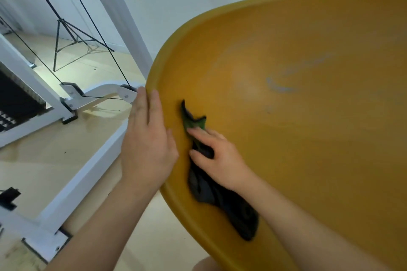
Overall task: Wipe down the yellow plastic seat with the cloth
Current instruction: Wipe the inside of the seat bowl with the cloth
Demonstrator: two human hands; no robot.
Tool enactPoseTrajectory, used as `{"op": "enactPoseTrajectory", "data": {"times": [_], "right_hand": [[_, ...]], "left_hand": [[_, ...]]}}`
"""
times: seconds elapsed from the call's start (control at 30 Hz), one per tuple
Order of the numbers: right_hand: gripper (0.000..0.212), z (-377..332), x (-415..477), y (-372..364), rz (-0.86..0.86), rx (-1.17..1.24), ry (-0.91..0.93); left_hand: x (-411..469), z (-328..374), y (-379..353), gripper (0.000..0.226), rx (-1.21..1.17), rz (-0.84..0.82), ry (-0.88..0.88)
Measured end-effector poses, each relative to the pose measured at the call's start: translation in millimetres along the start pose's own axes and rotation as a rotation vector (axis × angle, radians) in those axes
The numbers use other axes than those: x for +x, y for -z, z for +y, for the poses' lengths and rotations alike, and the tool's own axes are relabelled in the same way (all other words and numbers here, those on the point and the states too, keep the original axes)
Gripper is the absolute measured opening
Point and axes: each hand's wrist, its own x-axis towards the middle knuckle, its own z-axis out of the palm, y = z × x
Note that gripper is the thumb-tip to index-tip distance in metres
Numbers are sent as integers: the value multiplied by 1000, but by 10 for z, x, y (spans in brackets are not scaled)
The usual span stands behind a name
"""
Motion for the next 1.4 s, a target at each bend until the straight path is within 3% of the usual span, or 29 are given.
{"op": "enactPoseTrajectory", "data": {"times": [0.07,0.13,0.2,0.23,0.3,0.4,0.43,0.5,0.57,0.6,0.7,0.77,0.83,0.93,1.0,1.1,1.17,1.2,1.27,1.3,1.33,1.4], "right_hand": [[34,109,-146,173,-31,149,-198],[16,128,-169,310,6,534,-387],[16,123,-187,414,20,646,-442],[19,116,-202,460,6,661,-452],[21,80,-247,557,-2,755,-471],[20,-45,-278,738,-8,929,-427],[22,-67,-296,806,-23,907,-390],[45,-51,-362,935,-137,682,-331],[71,-50,-478,953,-312,436,-327],[76,-15,-536,924,-344,434,-351],[55,-8,-625,871,-159,587,-428],[34,-62,-651,971,-21,530,-417],[15,-154,-693,1132,108,314,-344],[23,-374,-747,1334,215,-220,-154],[25,-602,-726,1316,198,-351,-54],[22,-849,-643,1222,59,-115,-68],[22,-776,-570,1210,52,-62,-157],[26,-671,-536,1219,107,-194,-200],[41,-404,-545,1159,286,-606,-269],[45,-296,-596,1064,355,-678,-261],[47,-226,-663,937,362,-632,-235],[50,-135,-792,614,185,-441,-174]], "left_hand": [[-58,66,-43,53,141,-19,-269],[-148,240,-80,36,146,-203,-417],[-262,404,-115,49,123,-475,-359],[-304,438,-158,54,138,-523,-346],[-340,465,-208,57,38,-536,-293],[-297,421,-179,45,-323,-551,-106],[-274,408,-159,38,-463,-560,-54],[-241,409,-97,27,-731,-557,47],[-243,420,-34,26,-985,-570,176],[-247,425,-21,26,-1077,-569,235],[-243,419,35,24,-1163,-510,305],[-226,357,23,21,-1034,-413,177],[-213,299,4,18,-684,-352,-28],[-242,286,4,29,-327,-396,-205],[-286,394,42,43,-536,-525,-262],[-369,608,73,47,-963,-753,-201],[-359,619,36,32,-999,-687,-98],[-338,593,28,29,-934,-617,-81],[-273,482,20,36,-559,-478,-191],[-245,406,-2,37,-268,-397,-276],[-218,337,-25,32,-25,-312,-338],[-136,229,-45,16,196,-197,-403]]}}
